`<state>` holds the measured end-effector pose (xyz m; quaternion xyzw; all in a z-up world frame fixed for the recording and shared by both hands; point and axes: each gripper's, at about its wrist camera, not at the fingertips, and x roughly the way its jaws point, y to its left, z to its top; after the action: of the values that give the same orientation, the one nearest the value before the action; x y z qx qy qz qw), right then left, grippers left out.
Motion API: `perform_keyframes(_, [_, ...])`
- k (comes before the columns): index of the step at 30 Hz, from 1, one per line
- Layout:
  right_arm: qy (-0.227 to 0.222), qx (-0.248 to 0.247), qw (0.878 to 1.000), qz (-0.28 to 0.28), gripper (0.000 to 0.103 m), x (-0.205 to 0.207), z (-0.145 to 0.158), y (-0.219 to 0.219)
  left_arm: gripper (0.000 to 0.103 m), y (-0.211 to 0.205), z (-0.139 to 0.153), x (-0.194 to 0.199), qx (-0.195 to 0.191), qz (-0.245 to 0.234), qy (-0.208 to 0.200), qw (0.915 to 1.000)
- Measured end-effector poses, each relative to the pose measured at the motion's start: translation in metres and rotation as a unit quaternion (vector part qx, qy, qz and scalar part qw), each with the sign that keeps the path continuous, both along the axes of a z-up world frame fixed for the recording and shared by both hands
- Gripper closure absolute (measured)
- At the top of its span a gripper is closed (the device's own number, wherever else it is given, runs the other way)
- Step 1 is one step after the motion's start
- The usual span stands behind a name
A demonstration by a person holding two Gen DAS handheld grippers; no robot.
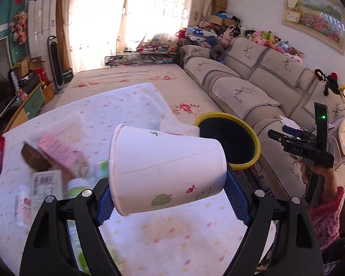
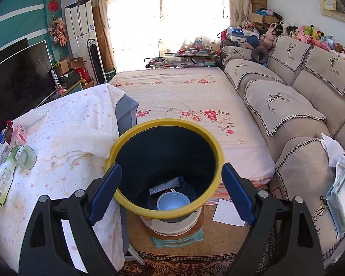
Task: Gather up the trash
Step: 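Carry the paper cup over the bin and open the left gripper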
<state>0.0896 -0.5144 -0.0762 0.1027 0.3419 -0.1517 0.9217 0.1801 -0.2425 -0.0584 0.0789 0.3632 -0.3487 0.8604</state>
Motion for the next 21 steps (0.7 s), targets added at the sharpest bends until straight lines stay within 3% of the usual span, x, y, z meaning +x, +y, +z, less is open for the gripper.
perform_keyframes(6, [-0.018,-0.006,1.000,-0.022,0.019,-0.031,0.008,-0.024,0.022,-0.111,-0.012,0.014,-0.002,-0.064,0.005,0.9980])
perform_keyframes(12, [-0.019,-0.009,0.999,-0.037,0.019,-0.047,0.007,-0.041,0.022,-0.200,-0.046,0.041,0.015,-0.077,0.040,0.9962])
perform_keyframes(18, [-0.014,-0.002,0.999,-0.043,0.018,-0.050,-0.002,-0.048,0.021,-0.251,-0.080,0.070,0.039,-0.060,0.074,0.9947])
perform_keyframes(21, [-0.011,0.003,0.999,-0.045,0.018,-0.049,-0.006,-0.049,0.014,-0.257,-0.088,0.080,0.039,-0.048,0.078,0.9950])
